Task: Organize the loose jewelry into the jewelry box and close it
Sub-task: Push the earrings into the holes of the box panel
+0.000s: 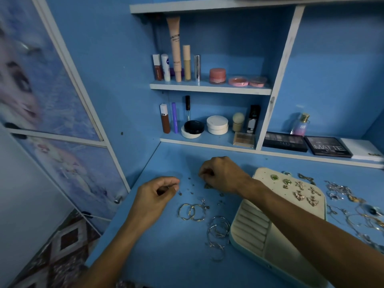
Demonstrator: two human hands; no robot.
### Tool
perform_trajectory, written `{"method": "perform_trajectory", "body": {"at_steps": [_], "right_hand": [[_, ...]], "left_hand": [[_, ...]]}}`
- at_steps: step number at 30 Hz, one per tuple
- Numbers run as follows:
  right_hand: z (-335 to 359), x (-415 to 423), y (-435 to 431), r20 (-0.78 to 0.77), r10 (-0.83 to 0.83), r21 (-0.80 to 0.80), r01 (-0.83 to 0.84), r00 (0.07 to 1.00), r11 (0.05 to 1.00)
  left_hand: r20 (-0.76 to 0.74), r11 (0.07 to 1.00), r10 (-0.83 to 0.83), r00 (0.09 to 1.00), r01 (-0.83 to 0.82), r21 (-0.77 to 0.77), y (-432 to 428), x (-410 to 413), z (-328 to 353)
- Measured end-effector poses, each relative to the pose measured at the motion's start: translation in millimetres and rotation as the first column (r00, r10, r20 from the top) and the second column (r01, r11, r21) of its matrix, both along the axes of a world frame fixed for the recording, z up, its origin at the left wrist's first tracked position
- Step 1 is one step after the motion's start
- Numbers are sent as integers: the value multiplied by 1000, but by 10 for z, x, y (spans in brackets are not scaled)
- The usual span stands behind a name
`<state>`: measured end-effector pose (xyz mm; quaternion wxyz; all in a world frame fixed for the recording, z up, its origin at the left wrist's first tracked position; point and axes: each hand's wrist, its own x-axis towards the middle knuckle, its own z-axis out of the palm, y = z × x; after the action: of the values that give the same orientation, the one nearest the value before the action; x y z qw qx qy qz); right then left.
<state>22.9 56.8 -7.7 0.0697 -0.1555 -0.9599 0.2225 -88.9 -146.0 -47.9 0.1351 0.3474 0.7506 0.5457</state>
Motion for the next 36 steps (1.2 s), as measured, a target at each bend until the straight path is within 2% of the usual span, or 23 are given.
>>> {"method": "perform_trajectory", "body": {"at_steps": [3, 7, 9, 17, 29, 36], "right_hand": [[-16, -129, -5, -24, -5, 50, 6, 1000, 999], [-30, -263, -42, 17, -6, 124, 3, 1000, 992], [-58, -294, -42, 34, -7, 151, 2, 999, 989], [-125, -360, -32, 48, -43, 239, 31, 998, 970], [-98, -349, 28, 150, 14, 297, -58, 989, 953], [-124, -267, 65, 69, 5, 224, -20, 998, 974]], "left_hand": [[-35, 1000, -4, 999, 4, -3, 28, 20, 3], [-198, 1000, -6, 980, 0, -29, 70, 31, 12], [-234, 1000, 1, 972, -5, -19, 85, 29, 19], [-130, 1000, -3, 992, 5, 17, 106, 59, 57], [-52, 999, -30, 998, 31, 9, 98, 57, 78], [-81, 998, -60, 995, 62, 18, 100, 70, 74]]}}
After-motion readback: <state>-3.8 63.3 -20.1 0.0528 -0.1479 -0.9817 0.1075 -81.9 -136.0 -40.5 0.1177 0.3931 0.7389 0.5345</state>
